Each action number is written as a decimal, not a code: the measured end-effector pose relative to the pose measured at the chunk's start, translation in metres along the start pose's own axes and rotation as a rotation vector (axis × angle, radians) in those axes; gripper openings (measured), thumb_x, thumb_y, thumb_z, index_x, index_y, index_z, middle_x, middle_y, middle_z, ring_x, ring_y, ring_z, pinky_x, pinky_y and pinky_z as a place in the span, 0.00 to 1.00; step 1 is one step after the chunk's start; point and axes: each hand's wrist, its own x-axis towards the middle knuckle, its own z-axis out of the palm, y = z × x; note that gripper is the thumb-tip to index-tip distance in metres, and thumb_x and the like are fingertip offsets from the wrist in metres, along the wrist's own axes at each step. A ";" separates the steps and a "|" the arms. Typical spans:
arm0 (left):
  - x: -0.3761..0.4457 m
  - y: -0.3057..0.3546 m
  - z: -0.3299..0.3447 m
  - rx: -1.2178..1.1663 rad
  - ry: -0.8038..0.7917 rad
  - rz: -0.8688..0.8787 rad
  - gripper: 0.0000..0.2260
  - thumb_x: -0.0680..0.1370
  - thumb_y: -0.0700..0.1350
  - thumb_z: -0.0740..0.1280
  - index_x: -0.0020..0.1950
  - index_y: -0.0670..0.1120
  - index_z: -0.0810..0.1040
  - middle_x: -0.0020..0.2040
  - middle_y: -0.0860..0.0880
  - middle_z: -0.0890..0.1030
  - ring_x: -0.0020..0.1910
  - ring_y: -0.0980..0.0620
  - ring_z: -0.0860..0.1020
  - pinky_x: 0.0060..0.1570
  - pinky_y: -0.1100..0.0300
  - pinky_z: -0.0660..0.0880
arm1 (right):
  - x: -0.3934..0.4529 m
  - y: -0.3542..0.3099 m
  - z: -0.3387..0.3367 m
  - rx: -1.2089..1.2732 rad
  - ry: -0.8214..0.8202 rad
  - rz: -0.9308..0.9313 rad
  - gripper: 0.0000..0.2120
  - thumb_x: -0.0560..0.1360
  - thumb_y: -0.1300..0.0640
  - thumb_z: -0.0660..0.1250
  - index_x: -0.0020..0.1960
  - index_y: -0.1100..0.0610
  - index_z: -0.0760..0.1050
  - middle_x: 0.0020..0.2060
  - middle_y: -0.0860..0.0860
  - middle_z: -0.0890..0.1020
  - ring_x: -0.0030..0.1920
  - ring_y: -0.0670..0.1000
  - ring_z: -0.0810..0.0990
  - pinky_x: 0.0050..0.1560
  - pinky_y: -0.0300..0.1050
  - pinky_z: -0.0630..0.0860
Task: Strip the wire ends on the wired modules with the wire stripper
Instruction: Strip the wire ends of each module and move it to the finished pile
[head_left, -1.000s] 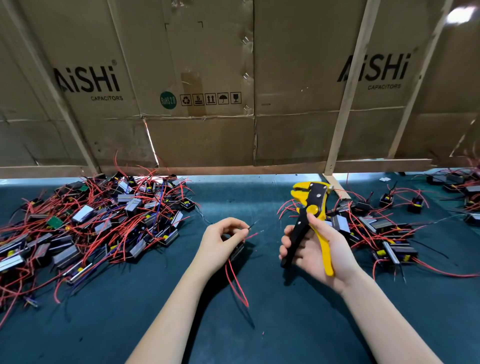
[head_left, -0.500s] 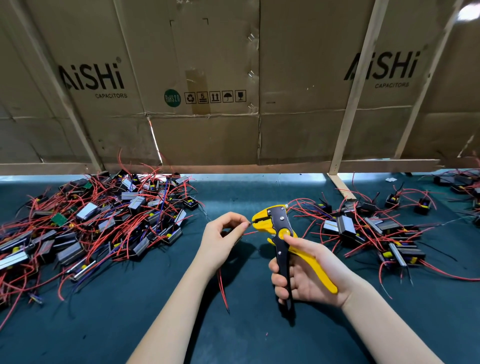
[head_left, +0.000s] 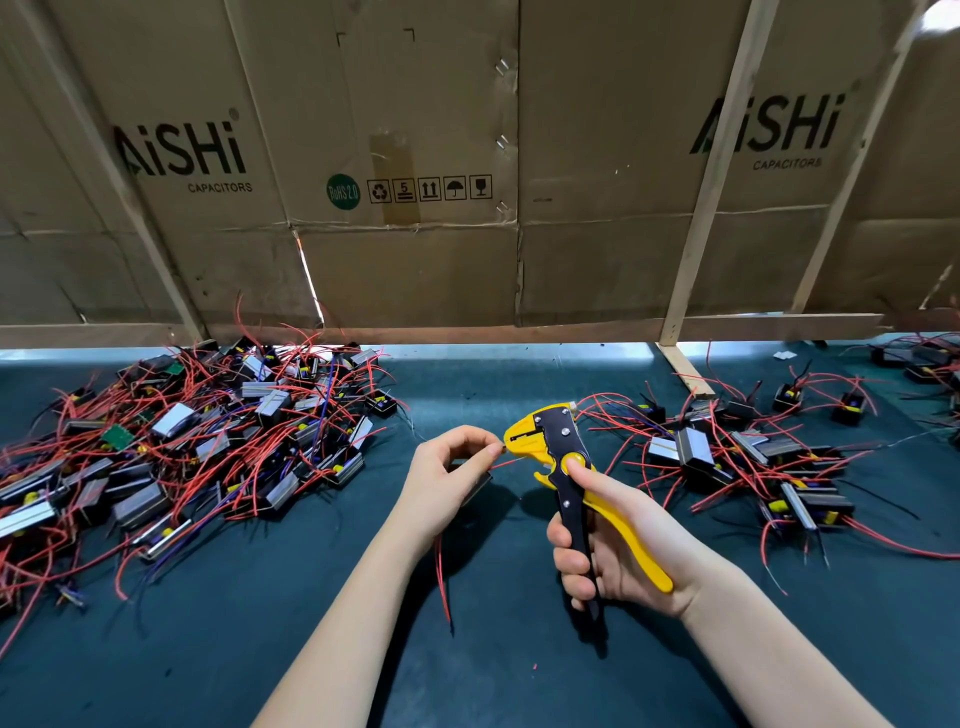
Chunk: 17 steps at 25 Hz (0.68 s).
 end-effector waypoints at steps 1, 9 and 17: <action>0.000 0.001 0.000 -0.006 -0.003 -0.008 0.04 0.79 0.40 0.68 0.46 0.41 0.81 0.39 0.47 0.79 0.37 0.53 0.73 0.38 0.67 0.70 | 0.000 0.001 0.000 -0.007 0.001 -0.006 0.29 0.71 0.29 0.61 0.35 0.57 0.73 0.29 0.54 0.71 0.28 0.55 0.72 0.35 0.46 0.75; -0.001 0.004 0.000 -0.018 -0.032 0.002 0.05 0.80 0.40 0.66 0.48 0.40 0.79 0.40 0.48 0.78 0.39 0.55 0.72 0.42 0.64 0.69 | 0.003 0.002 -0.001 0.013 -0.058 -0.048 0.32 0.72 0.28 0.59 0.39 0.58 0.75 0.34 0.56 0.74 0.33 0.57 0.76 0.43 0.49 0.77; 0.000 0.003 0.001 0.007 -0.017 0.044 0.05 0.80 0.38 0.65 0.48 0.38 0.79 0.40 0.50 0.78 0.39 0.58 0.73 0.43 0.69 0.70 | 0.003 0.002 -0.001 0.021 -0.061 -0.039 0.34 0.72 0.27 0.57 0.40 0.59 0.75 0.35 0.57 0.75 0.35 0.58 0.76 0.44 0.49 0.77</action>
